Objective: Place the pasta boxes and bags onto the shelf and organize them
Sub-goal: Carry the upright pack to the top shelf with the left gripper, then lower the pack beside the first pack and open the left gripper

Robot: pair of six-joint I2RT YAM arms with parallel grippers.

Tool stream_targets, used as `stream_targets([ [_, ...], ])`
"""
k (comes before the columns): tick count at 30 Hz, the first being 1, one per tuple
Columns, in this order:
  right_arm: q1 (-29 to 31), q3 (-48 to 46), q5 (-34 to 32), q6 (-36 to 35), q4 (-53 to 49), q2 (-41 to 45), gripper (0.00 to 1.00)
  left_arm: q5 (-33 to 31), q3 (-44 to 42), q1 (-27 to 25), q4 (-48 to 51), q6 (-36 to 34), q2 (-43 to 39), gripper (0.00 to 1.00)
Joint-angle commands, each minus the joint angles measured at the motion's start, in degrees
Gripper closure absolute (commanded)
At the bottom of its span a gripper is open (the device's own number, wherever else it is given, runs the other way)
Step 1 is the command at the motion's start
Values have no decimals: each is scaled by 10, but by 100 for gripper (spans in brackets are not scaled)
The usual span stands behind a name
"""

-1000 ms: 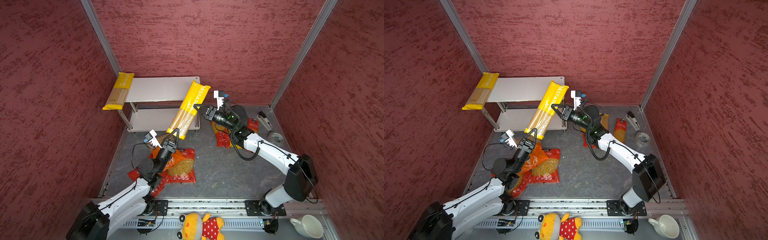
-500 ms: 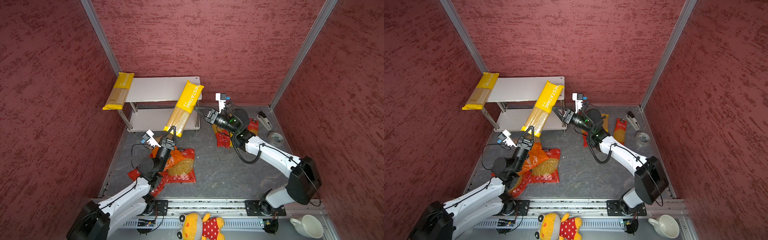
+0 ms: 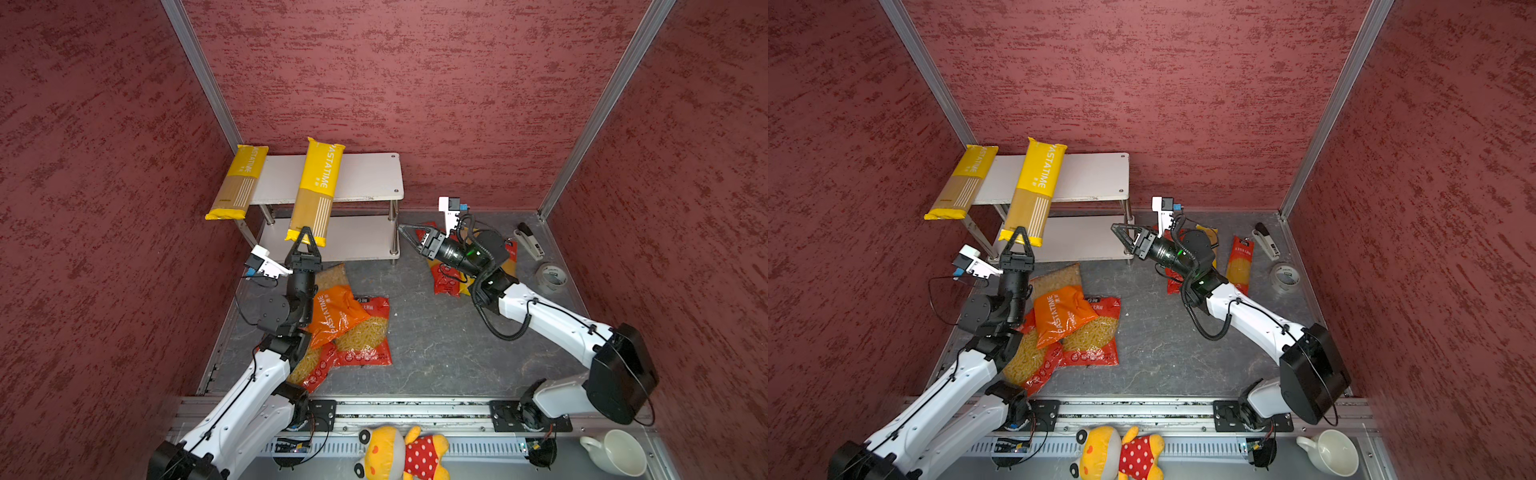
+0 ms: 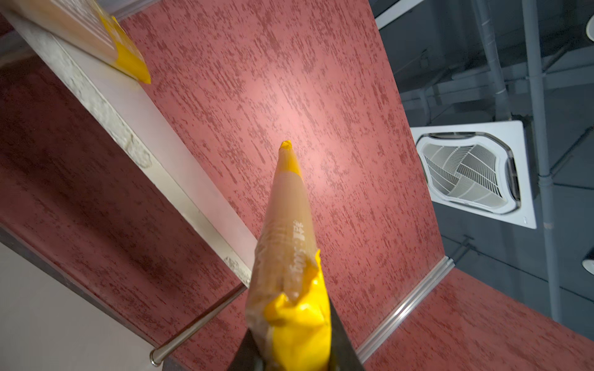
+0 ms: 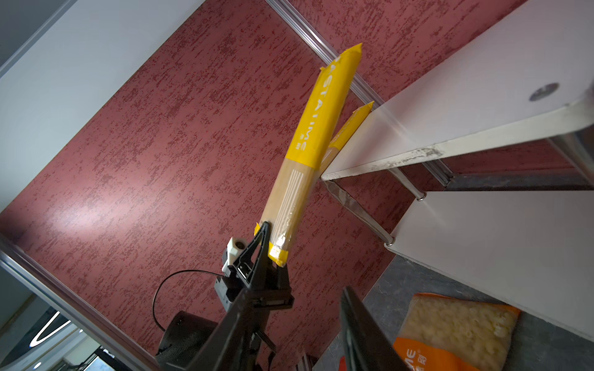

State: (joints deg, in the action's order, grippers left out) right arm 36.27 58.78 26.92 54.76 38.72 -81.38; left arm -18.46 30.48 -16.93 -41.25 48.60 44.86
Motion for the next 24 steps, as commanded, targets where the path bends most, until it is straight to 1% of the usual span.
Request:
stream_targets([
  [1,-2,-13,-16,8,18,23,55,-4,83,44,65,26,-22,100],
  [5,-2,-25,-19,10,19,28,55,40,152,117,206,62,2,100],
  [8,-2,-32,-18,18,27,30,56,107,186,178,261,106,26,100],
  [11,-2,-41,-17,22,32,32,56,170,227,224,312,117,53,100],
  [14,-2,-50,-19,21,33,38,56,224,245,263,339,135,75,100],
  [16,-2,-55,-22,20,34,41,56,249,244,287,340,153,84,100],
  [21,-2,-63,-24,23,39,41,57,285,242,337,317,186,112,100],
  [24,-2,-70,-26,28,46,39,57,287,252,343,299,195,131,100],
])
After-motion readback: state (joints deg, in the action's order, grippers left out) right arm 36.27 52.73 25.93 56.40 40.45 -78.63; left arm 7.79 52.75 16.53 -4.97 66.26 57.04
